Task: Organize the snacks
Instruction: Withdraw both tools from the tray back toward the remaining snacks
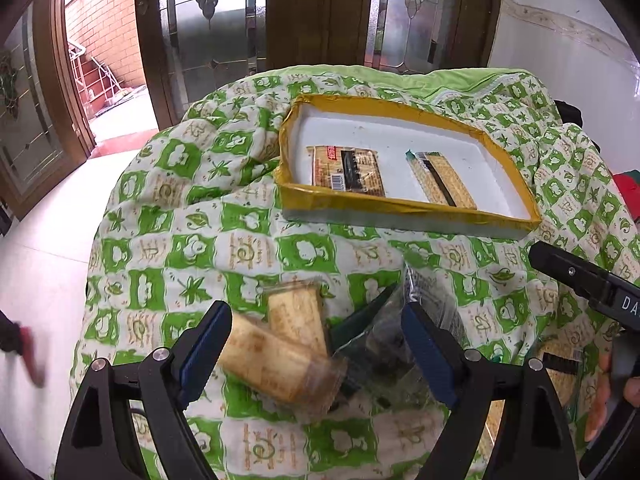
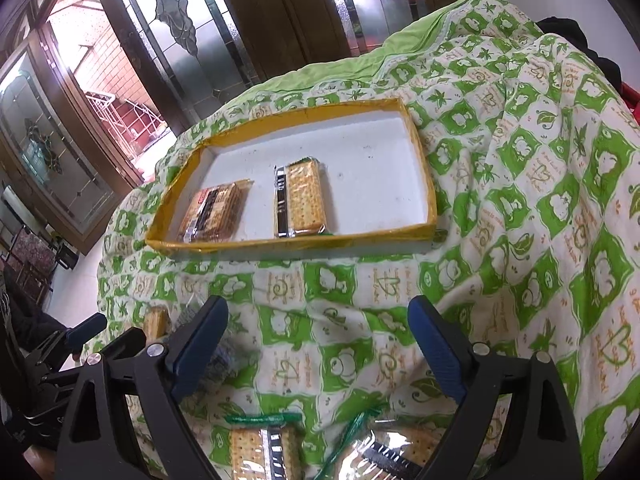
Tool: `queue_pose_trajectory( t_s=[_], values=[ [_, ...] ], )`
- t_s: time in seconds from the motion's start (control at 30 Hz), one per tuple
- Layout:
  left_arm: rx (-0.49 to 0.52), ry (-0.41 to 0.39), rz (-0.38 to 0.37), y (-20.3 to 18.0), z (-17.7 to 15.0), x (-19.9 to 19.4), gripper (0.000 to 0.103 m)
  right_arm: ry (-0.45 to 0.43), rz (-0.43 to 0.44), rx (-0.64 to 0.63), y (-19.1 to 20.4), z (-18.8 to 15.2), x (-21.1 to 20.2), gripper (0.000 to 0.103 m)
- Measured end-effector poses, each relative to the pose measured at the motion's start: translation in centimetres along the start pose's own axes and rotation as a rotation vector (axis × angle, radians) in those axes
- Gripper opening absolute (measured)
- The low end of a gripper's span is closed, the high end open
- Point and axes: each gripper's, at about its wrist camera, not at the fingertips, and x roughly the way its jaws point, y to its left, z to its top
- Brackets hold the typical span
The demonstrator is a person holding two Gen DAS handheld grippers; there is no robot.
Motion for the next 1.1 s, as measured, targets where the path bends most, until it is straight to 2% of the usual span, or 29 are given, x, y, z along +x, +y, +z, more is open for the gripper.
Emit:
queue_pose_trajectory(
  t_s=[0.2, 1.1],
  values=[
    [-0.007, 0.002, 0.001, 0.2, -0.5, -0.5, 0.089, -0.014, -0.024, -0.048, 0.7, -0.8, -0.8, 0.091],
    [-0.003, 0.016, 0.009, 0.1, -2.8, -1.6, 0.089, -0.026, -0.009, -0.069, 1.4, -3.0, -3.0, 0.091]
  ],
)
